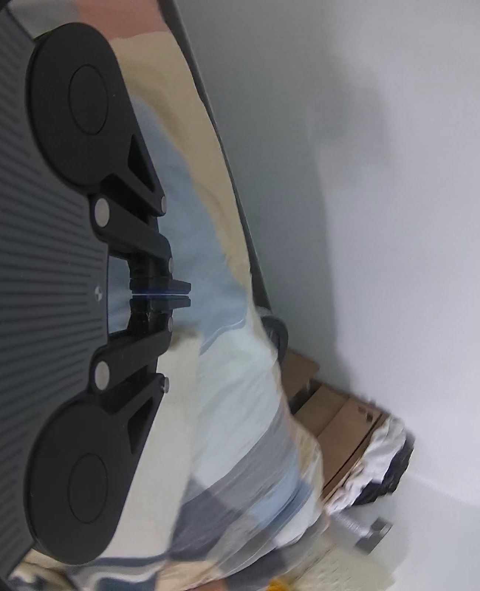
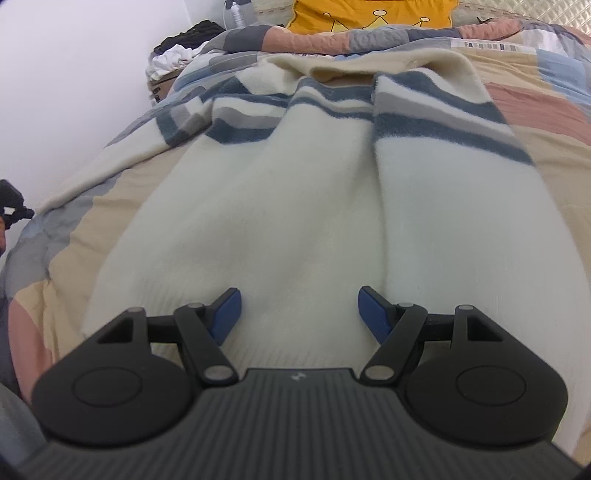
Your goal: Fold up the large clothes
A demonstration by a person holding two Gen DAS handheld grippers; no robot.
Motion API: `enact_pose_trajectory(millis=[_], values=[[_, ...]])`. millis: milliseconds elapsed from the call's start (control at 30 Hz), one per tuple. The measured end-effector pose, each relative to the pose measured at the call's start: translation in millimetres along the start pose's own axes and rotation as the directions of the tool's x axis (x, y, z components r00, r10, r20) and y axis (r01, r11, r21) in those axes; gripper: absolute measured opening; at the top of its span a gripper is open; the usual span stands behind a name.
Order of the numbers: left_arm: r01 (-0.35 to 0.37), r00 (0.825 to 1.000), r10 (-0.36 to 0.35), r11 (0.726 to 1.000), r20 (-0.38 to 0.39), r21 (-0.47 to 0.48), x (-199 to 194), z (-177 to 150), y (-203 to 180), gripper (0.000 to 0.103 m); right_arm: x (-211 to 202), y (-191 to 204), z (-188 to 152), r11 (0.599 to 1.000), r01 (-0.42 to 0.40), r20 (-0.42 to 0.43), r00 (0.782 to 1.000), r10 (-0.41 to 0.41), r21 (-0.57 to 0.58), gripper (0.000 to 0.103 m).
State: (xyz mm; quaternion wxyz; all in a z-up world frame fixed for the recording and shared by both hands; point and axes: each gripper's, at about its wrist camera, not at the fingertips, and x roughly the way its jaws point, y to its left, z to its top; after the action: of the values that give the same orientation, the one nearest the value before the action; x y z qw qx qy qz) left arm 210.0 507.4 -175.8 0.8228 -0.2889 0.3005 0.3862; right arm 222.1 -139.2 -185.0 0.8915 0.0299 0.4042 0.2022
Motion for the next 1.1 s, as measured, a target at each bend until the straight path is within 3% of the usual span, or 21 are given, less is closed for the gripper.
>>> enact_pose_trajectory(millis=[300,533,633,767,900,1033,1100], values=[[0.119,0.993,-0.119,0.974,-0.012,0.193,-82.4,-20.2,-57.2,0.001,-11.2,-7.5,2.6,0.999,-0.019,0.024,1.000,0.018,0.045,0.072],[0.263,0.963,-0.270,0.916,-0.019,0.304,-166.6,-50.9,-143.9,0.001,-43.0,-19.5,5.2,0.997,-0.018,0.116,0.993,0.010,0.070,0.072],[0.321,0.942,-0.336,0.873,-0.025,0.367,-197.2,-75.5,-181.7,0.001,-58.8,-33.9,7.9,0.993,-0.022,0.161,0.987,0.003,0.117,0.072],[0.395,0.908,-0.415,0.791,-0.065,0.467,-237.1,-126.3,-231.4,0.001,-73.9,-53.6,9.2,0.984,-0.001,0.191,0.981,-0.034,0.181,0.072],[0.477,0.866,-0.474,0.688,-0.159,0.547,-264.0,-188.6,-274.6,0.001,-82.6,-67.7,8.7,0.975,0.043,0.209,0.974,-0.090,0.220,0.072],[0.559,0.820,-0.510,0.612,-0.262,0.559,-272.5,-245.8,-302.9,0.001,-87.3,-81.4,4.9,0.963,0.058,0.209,0.971,-0.116,0.264,0.072],[0.573,0.809,-0.512,0.576,-0.289,0.583,-272.7,-275.6,-314.1,0.001,-88.5,-88.3,2.8,0.955,0.060,0.203,0.971,-0.123,0.290,0.072]])
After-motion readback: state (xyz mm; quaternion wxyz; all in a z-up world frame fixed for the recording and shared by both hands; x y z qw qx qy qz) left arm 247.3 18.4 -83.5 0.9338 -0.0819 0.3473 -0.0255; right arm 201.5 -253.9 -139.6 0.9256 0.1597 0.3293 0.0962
